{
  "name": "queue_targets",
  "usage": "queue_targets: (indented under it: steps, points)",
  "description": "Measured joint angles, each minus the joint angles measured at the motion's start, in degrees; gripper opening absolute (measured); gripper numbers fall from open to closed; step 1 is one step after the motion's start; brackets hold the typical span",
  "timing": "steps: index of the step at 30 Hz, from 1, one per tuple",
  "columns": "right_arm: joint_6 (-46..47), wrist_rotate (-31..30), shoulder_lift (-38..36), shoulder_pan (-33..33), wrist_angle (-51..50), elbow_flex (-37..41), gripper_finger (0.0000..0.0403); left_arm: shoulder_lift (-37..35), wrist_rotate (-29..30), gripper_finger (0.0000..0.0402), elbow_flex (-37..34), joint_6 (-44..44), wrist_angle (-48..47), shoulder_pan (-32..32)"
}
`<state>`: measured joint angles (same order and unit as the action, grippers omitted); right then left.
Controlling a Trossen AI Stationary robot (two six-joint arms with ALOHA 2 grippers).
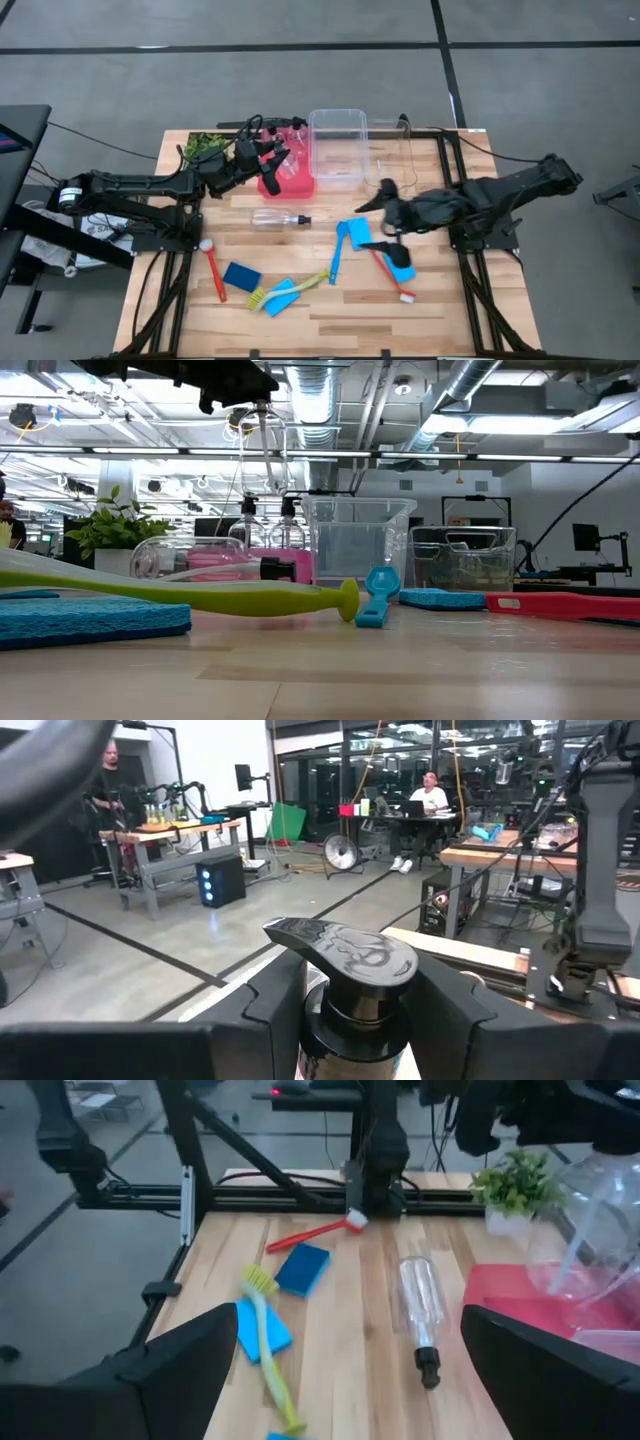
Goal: Pick & Place Kitchen Sink Supplies
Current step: Put the bottom left transparent dishwashing liquid dispenser into the red bin
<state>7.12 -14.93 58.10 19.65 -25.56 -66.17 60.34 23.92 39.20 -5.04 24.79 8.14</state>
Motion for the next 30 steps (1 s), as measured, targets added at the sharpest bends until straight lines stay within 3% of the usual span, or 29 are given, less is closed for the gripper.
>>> queue_targets:
  steps: [12, 16, 24, 30]
  points:
    - [-1.07, -0.34, -27.22, 3.98, 8.97, 25.62, 0.0377, 0.62, -0.02, 0.0139, 0.02, 1.32, 0.21, 5.43]
    - [0.48, -0.59, -35.0, 3.98, 9.41, 32.7, 0.0377, 3.73, -3.08, 0.0139, 0.02, 2.69, 1.96, 7.27]
    - [1.82, -1.87, -45.59, 3.9, 9.24, 38.8, 0.0377, 12.69, -3.41, 0.0139, 0.05, 3.7, 8.32, 7.83]
    - [1.55, -1.82, -48.89, 3.9, 8.36, 39.36, 0.0377, 16.53, -3.49, 0.014, 0.04, 5.14, 9.16, 8.63]
